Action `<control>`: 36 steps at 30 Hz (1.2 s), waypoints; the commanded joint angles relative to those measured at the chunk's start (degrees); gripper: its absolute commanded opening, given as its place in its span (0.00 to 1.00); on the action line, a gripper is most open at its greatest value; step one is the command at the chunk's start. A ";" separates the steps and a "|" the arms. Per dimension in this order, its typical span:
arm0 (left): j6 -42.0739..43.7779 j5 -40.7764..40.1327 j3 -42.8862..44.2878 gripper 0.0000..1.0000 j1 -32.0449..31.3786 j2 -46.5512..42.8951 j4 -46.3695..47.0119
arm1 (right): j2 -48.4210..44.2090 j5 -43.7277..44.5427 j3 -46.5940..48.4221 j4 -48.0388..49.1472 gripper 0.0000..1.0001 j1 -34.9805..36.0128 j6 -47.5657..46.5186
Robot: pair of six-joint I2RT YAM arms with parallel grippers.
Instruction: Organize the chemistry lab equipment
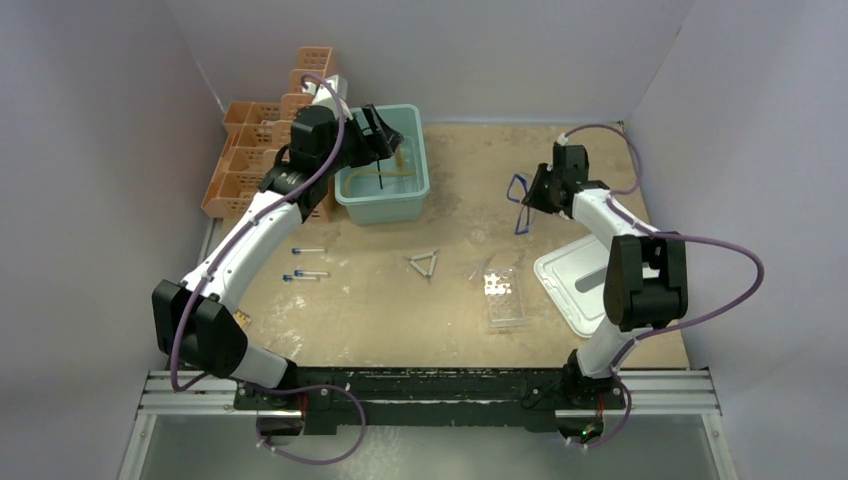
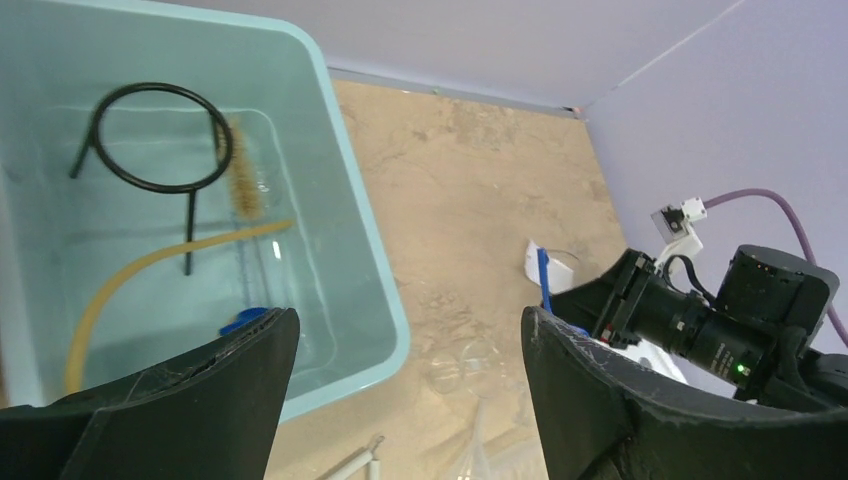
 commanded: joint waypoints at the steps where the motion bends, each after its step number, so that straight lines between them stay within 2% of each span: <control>1: -5.95 6.89 0.30 0.81 0.27 2.07 6.33 | -4.54 -10.89 3.17 5.52 0.25 0.11 -1.04; 4: -16.45 11.46 1.44 0.81 0.23 5.19 12.75 | -5.95 -15.91 4.06 9.26 0.26 0.18 -0.59; 7: -25.64 18.79 3.57 0.79 -1.03 10.03 22.96 | -6.21 -22.35 5.93 9.97 0.26 0.19 1.31; 11: -24.38 21.01 5.80 0.78 -4.67 14.14 26.98 | -6.20 -30.25 8.05 13.71 0.27 0.71 6.31; 14: -23.12 23.07 8.11 0.78 -6.38 16.85 26.67 | -6.53 -33.23 9.19 15.01 0.28 1.97 8.09; 23: -25.27 27.13 9.19 0.78 -8.23 20.39 33.24 | -7.82 -40.44 10.04 19.39 0.30 2.83 13.78; 26: -24.23 26.36 8.82 0.70 -8.34 20.46 31.70 | -7.88 -43.16 10.82 19.69 0.31 2.83 15.47; 30: -23.08 26.29 9.65 0.53 -8.38 20.46 30.24 | -7.88 -46.53 11.59 19.55 0.31 2.84 17.26; 36: -26.61 27.52 9.81 0.39 -8.78 21.29 34.19 | -7.89 -47.92 11.85 18.59 0.31 2.90 16.67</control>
